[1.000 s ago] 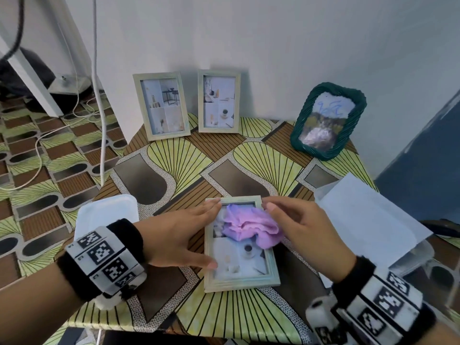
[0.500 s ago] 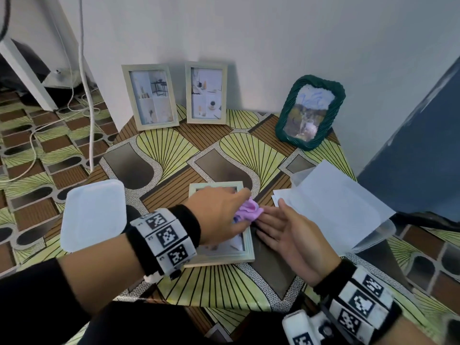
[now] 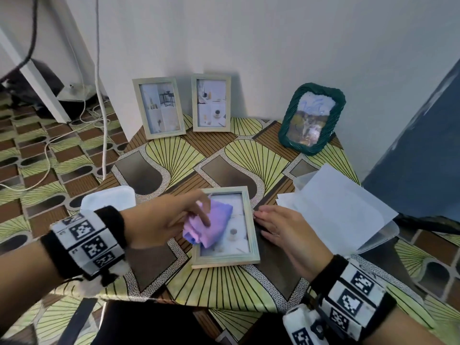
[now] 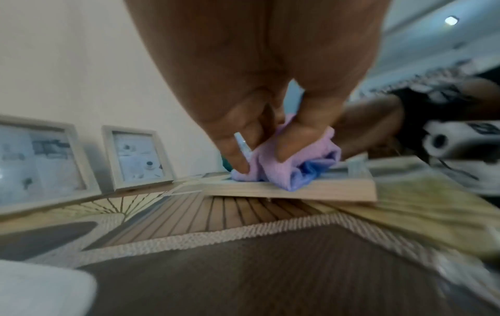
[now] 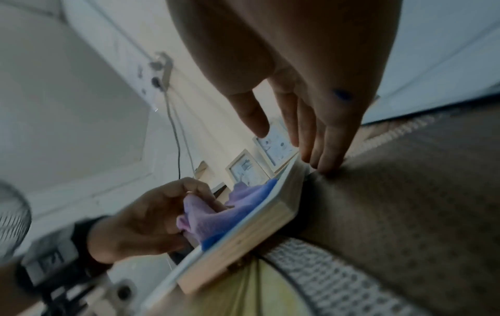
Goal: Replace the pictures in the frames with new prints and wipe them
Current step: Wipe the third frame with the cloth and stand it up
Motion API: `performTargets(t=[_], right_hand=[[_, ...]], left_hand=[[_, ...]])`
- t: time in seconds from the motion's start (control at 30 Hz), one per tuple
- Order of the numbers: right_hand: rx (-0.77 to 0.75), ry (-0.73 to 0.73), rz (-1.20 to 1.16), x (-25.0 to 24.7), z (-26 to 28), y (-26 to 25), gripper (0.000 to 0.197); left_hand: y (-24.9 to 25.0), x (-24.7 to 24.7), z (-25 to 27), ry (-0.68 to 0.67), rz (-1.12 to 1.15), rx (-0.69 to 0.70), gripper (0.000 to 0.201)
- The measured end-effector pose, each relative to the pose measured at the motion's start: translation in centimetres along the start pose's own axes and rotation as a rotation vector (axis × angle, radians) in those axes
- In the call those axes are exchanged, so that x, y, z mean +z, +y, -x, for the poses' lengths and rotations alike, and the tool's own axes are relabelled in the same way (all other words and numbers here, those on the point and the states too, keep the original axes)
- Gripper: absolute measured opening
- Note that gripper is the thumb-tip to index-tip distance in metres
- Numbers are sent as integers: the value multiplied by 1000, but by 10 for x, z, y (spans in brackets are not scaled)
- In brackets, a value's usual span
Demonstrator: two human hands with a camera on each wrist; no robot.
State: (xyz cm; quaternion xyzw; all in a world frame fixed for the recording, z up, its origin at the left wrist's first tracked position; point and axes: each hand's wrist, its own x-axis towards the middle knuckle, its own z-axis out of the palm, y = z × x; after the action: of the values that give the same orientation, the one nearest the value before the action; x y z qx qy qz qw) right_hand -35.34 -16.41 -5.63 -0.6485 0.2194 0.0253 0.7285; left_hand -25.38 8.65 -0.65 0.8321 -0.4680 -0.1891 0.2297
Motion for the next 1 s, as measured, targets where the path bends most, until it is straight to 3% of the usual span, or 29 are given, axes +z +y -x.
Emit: performTargets(t=[0.07,0.13,0.27,0.37,0.5,0.6,0.7,0.9,1.0], right_hand=[[-91,1,251,2,-1,1,25],[-220,-69,493,2,-1,1,38],[-463,-206,916,0,-2,-3,59],[-388,-341,1185,2,-1,-7,93],[-329,-454,1273,3,2,-8,106],[-330,-458,1298,1,1,-8,109],[-337,-455,1280,2,0,-8,109],[-344,-445,1259,2,-3,-9,108],[-338,-438,1235,0,-6,-11,108]], left_hand=[[-6,7,15,-130,-104,-52,63],[-6,12,22,-171,-157,-47,72],[7,19,9,-28,-210,-51,83],[18,28,-7,46,-476,-72,84],[23,43,-19,124,-716,-137,79],[11,52,-21,17,-674,-171,71],[-3,47,-22,-129,-594,-109,67],[-23,24,-26,-98,-435,33,54],[-29,21,-27,-176,-471,58,64]])
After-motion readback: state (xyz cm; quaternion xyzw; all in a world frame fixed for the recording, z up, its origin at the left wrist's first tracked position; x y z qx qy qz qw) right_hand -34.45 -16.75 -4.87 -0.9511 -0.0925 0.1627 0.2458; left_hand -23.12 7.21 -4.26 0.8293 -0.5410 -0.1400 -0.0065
